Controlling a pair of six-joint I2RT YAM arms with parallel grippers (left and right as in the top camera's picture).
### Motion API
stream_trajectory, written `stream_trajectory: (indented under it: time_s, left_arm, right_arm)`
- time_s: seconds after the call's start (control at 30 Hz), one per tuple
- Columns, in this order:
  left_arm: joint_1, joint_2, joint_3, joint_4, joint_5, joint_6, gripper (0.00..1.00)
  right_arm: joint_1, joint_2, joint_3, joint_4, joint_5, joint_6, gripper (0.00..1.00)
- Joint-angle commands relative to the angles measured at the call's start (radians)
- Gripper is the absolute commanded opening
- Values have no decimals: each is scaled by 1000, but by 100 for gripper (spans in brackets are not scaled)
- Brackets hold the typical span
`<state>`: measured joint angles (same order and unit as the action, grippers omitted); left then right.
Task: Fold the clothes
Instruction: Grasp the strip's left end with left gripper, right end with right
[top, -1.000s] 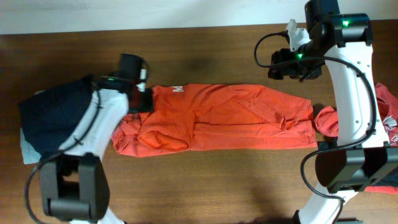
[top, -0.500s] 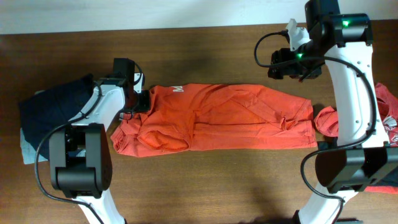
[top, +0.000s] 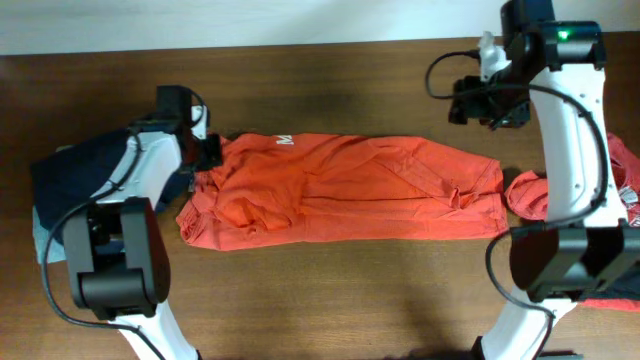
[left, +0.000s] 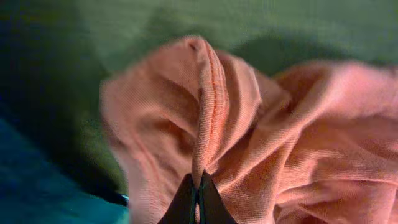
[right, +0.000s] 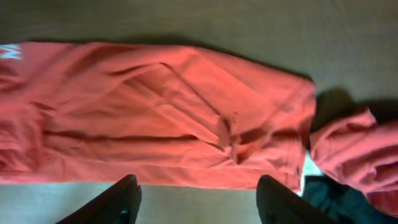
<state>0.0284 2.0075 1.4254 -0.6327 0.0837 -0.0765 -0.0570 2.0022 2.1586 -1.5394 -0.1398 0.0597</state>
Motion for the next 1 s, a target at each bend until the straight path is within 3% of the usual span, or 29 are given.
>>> stream_trajectory:
  time_s: [0.0, 0.1, 0.4, 0.53, 0.67, 0.97]
  left_arm:
    - [16, 8, 34, 4, 32, -16, 0]
    - [16, 8, 34, -3, 32, -16, 0]
    - [15, 8, 34, -7, 33, -15, 0]
    - [15, 8, 34, -7, 32, -15, 0]
    - [15, 8, 34, -8, 33, -15, 0]
    - [11, 8, 34, -11, 33, -15, 0]
  right_arm:
    - [-48, 84, -16, -48, 11, 58, 64]
    - [-61, 144, -39, -107, 13, 58, 67]
    - [-64, 165, -244, -46, 14, 54, 67]
    - [-85, 165, -319, 85, 18, 136, 66]
    - [-143, 165, -372, 171, 17, 248, 57]
    - [-220, 165, -438, 259, -58, 249, 57]
